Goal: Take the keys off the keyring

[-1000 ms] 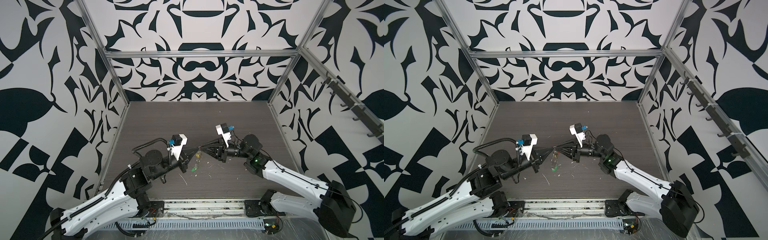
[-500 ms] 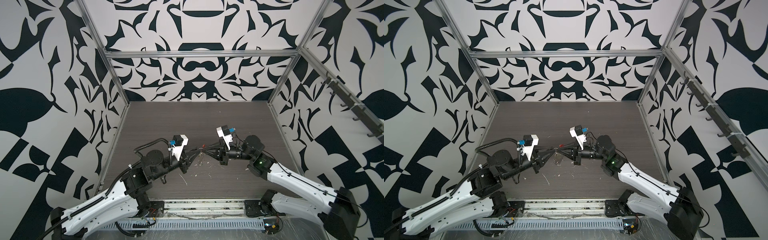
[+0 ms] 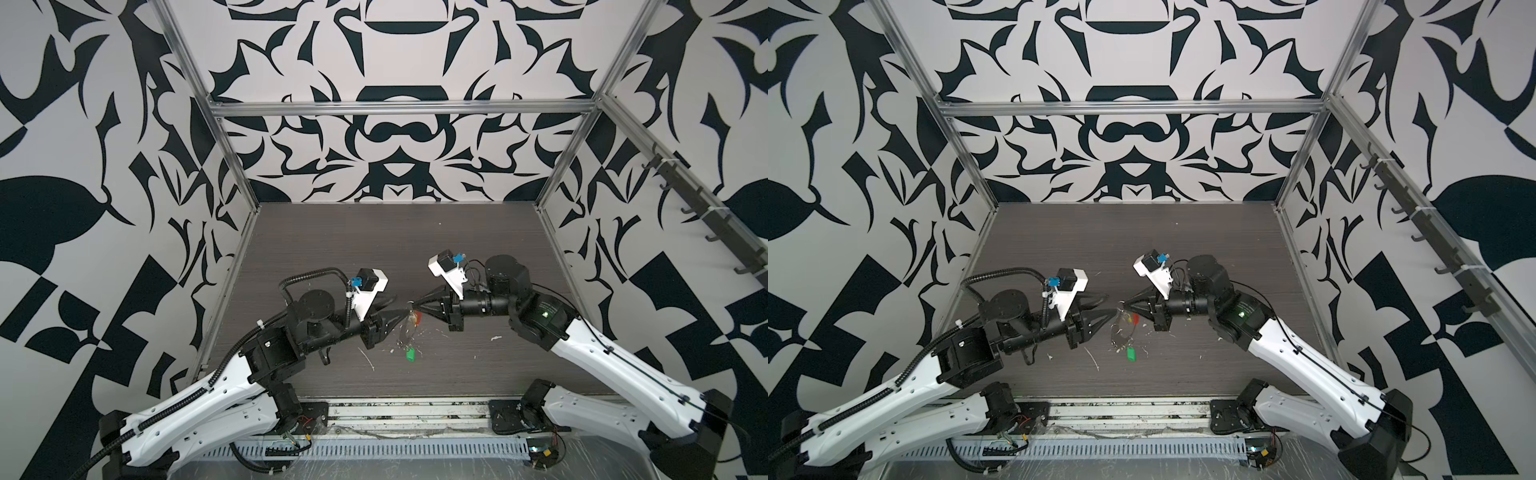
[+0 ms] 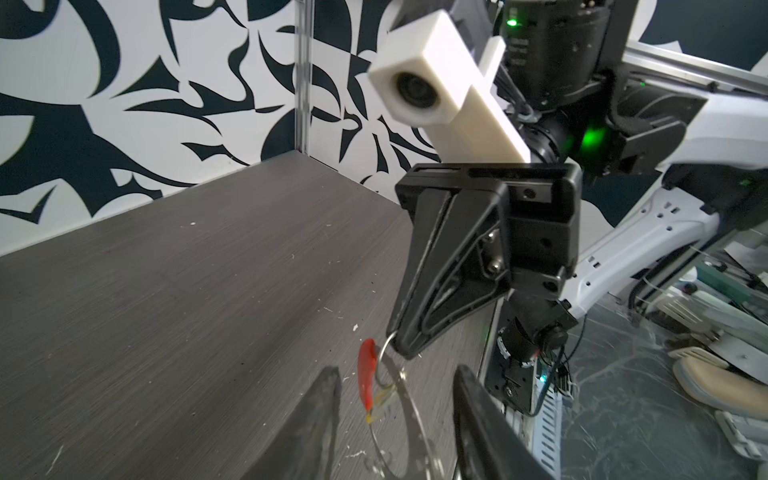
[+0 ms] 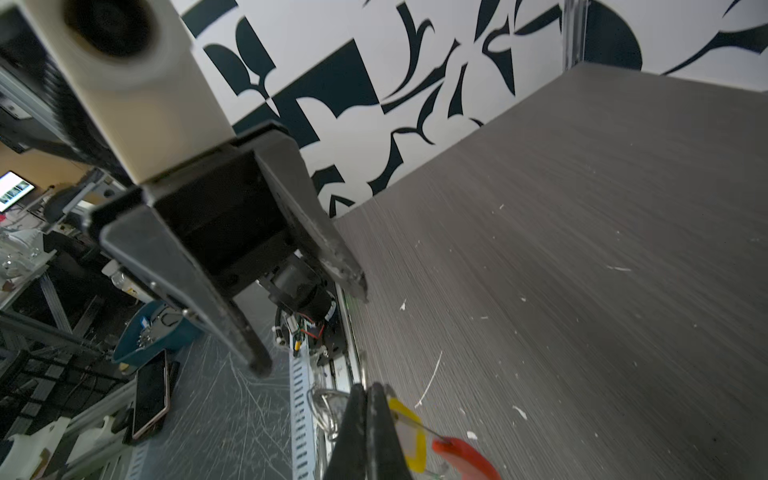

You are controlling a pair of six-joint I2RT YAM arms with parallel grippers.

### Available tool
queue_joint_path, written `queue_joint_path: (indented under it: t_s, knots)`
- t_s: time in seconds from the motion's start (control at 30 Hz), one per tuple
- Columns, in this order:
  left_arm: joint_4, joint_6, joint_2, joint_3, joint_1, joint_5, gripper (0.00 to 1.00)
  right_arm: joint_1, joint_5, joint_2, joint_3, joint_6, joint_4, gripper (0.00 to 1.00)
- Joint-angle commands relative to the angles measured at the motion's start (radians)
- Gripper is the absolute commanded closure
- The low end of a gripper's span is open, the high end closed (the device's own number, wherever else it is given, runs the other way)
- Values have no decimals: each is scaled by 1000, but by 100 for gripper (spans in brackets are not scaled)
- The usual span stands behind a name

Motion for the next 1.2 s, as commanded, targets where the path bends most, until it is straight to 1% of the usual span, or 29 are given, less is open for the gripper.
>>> queue_joint_path:
  t_s: [0.0, 0.07, 0.2, 0.43, 0.47, 0.63, 0.73, 0.83, 1.0, 1.07, 1.17]
  knots:
    - [-53, 11, 12, 32, 8, 78, 61, 1, -19, 3, 76, -81, -120, 100]
    - [-53, 11, 20, 36, 10, 102, 64, 1, -25, 6, 89, -90, -133, 100]
    - [-59, 11, 41, 43, 13, 126, 64, 1, -42, 13, 104, -96, -142, 100]
    - [-66, 5, 71, 53, 28, 125, 65, 2, -78, 19, 119, -107, -152, 100]
    - [-62, 3, 71, 50, 34, 135, 65, 2, -79, 21, 120, -109, -155, 100]
    - [-35, -17, 83, 44, 69, 210, 74, 2, -90, 21, 125, -110, -156, 100]
    - [-29, -23, 93, 45, 76, 245, 75, 3, -99, 22, 125, -112, -152, 100]
    - [-31, -24, 99, 49, 78, 252, 75, 2, -101, 24, 125, -111, -148, 100]
    - [-22, -30, 103, 48, 80, 267, 90, 2, -101, 27, 124, -109, -139, 100]
    - [-14, -34, 102, 44, 81, 268, 92, 2, -101, 27, 123, -105, -134, 100]
    - [11, -42, 97, 37, 81, 268, 100, 2, -106, 27, 118, -90, -114, 100]
